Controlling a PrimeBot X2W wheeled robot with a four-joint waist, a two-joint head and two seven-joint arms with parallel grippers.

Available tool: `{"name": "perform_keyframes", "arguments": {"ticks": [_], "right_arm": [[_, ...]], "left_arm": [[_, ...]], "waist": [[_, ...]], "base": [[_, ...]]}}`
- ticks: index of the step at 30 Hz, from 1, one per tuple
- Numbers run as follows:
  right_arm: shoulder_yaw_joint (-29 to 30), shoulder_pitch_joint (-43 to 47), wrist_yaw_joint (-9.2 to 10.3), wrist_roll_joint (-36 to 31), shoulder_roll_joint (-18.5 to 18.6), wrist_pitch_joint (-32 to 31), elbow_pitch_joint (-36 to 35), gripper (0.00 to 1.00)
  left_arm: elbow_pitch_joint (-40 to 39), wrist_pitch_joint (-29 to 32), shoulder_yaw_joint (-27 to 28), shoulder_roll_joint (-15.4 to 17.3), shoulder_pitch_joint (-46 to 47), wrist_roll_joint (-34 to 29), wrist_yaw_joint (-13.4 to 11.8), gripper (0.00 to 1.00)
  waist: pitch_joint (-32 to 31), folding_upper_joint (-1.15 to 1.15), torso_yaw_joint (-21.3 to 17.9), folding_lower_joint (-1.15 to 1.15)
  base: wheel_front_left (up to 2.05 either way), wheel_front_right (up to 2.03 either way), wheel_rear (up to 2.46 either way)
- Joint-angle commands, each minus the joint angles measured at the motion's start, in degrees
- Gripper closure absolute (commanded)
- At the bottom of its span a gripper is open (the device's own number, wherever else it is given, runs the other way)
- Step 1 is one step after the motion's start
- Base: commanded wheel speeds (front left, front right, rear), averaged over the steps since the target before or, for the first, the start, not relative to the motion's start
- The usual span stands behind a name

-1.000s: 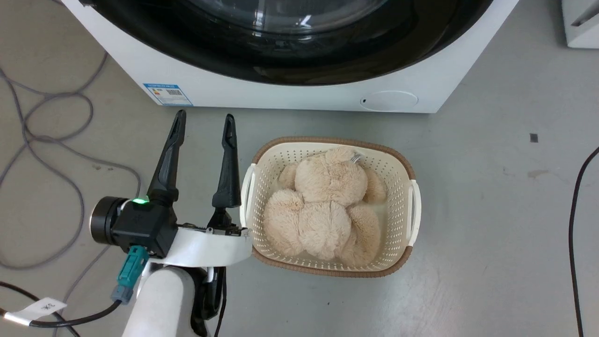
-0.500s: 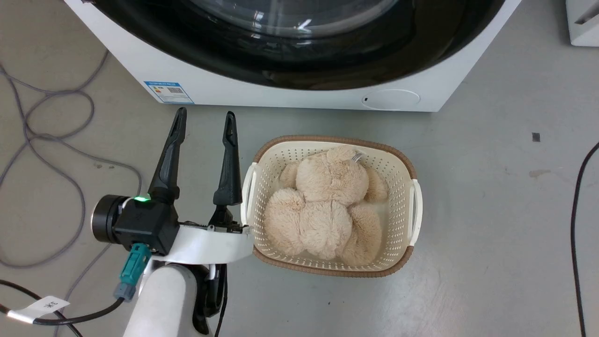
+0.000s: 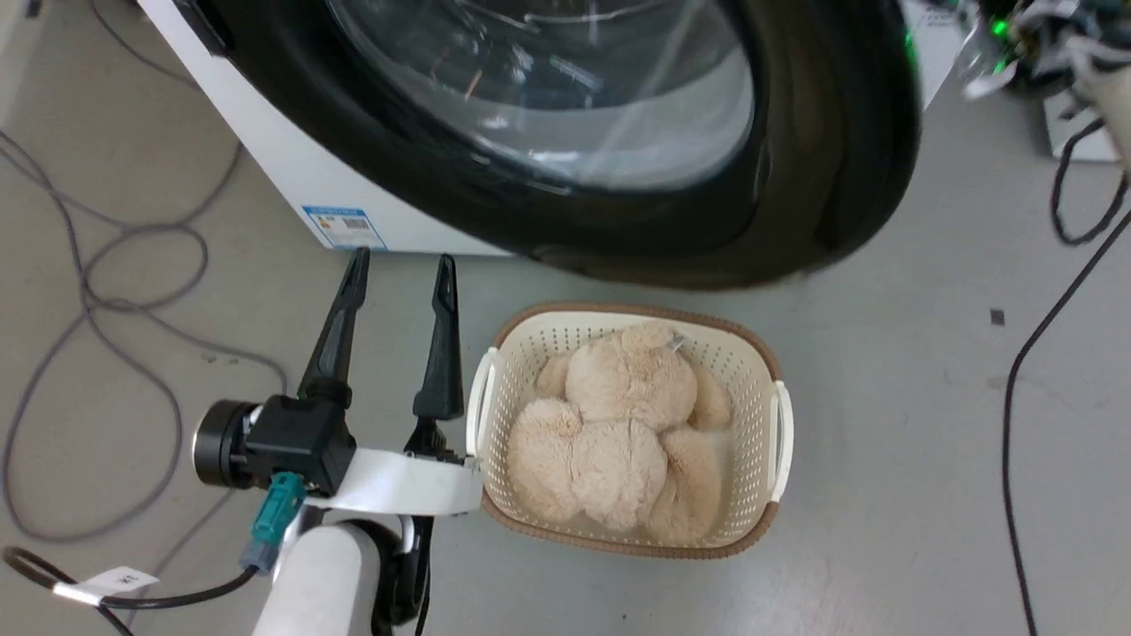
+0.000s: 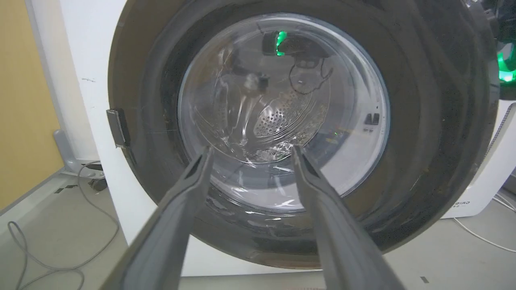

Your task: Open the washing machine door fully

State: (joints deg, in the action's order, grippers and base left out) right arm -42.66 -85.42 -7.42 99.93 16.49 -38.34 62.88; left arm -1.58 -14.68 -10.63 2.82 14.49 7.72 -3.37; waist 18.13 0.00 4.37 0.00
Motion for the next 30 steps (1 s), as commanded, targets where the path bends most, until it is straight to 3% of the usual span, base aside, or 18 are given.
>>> {"name": "perform_keyframes", "arguments": {"ticks": [1, 16, 30], "right_arm": [[-0.30, 2.27, -0.07, 0.41, -0.51, -0.56, -1.14, 1.00], [-0.62, 21.78, -0.07, 4.36, 0.95, -2.32, -16.05, 1.00], [-5.07, 34.71, -0.07, 8.40, 2.16, -2.20, -30.68, 1.00]], "left_arm": [[0.46, -0.32, -0.05, 0.06, -0.94, -0.18, 0.19, 0.00], [5.23, -0.32, 0.14, 1.09, -8.63, -1.72, 1.49, 0.00], [7.49, -0.32, -0.90, 1.40, -12.35, -1.40, 2.21, 0.00]], "waist": [[-1.64, 0.00, 0.17, 0.00], [-12.36, 0.00, 0.41, 0.00], [-15.52, 0.00, 0.32, 0.00]], "base": [[0.00, 0.00, 0.00], [0.00, 0.00, 0.00], [0.00, 0.00, 0.00]]}}
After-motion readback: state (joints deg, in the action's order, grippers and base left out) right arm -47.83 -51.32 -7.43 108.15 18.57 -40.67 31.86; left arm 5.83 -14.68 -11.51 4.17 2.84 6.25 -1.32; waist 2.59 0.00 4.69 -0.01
